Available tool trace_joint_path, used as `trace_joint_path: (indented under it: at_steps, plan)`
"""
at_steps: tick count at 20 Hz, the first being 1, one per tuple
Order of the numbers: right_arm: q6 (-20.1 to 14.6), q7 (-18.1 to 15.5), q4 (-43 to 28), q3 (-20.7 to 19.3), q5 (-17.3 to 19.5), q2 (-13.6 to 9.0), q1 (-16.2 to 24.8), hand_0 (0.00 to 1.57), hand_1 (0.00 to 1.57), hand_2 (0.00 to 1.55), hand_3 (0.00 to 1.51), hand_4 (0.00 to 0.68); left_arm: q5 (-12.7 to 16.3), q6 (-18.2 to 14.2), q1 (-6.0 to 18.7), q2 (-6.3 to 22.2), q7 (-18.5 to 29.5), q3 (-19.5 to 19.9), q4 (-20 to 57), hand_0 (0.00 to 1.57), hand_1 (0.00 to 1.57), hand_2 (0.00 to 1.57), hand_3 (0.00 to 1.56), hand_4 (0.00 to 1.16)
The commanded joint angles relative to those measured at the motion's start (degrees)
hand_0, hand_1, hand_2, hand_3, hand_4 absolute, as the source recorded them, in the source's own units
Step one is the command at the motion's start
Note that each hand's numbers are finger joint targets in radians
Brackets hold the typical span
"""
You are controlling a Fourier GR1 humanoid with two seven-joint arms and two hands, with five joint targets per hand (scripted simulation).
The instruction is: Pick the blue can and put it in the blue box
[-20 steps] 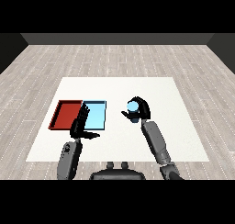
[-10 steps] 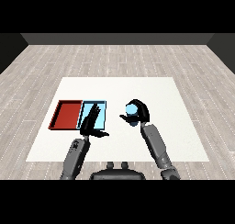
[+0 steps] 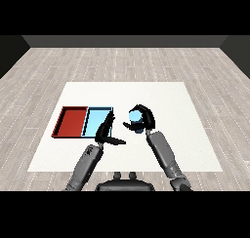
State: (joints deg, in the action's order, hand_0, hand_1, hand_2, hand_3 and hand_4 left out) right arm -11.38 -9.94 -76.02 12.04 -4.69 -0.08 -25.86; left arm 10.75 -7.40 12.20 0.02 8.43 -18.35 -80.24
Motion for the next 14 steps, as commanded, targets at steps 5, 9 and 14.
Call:
trace_joint_path:
  at_steps: [5,9,14]
  plan:
    - [-4.5,2.4,-3.0,7.3,-1.3,0.1,-1.6,1.42,1.42,1.46,1.43,0.625,0.0,-1.8,0.1,0.0,0.6,-3.3,1.4,0.0,0.0,0.0,0.0,0.0]
    - [-5.9,2.9,-0.6,6.8,-0.8,0.1,-3.5,1.43,1.43,1.46,1.43,0.613,4.8,-6.6,5.3,0.0,2.5,-7.5,8.0,0.0,0.0,0.0,0.0,0.0]
    - [-4.3,-0.5,-1.9,9.1,-0.5,0.1,0.7,1.44,1.44,1.46,1.42,0.612,6.4,-5.8,4.5,0.0,5.6,-7.6,10.0,0.0,0.0,0.0,0.0,0.0]
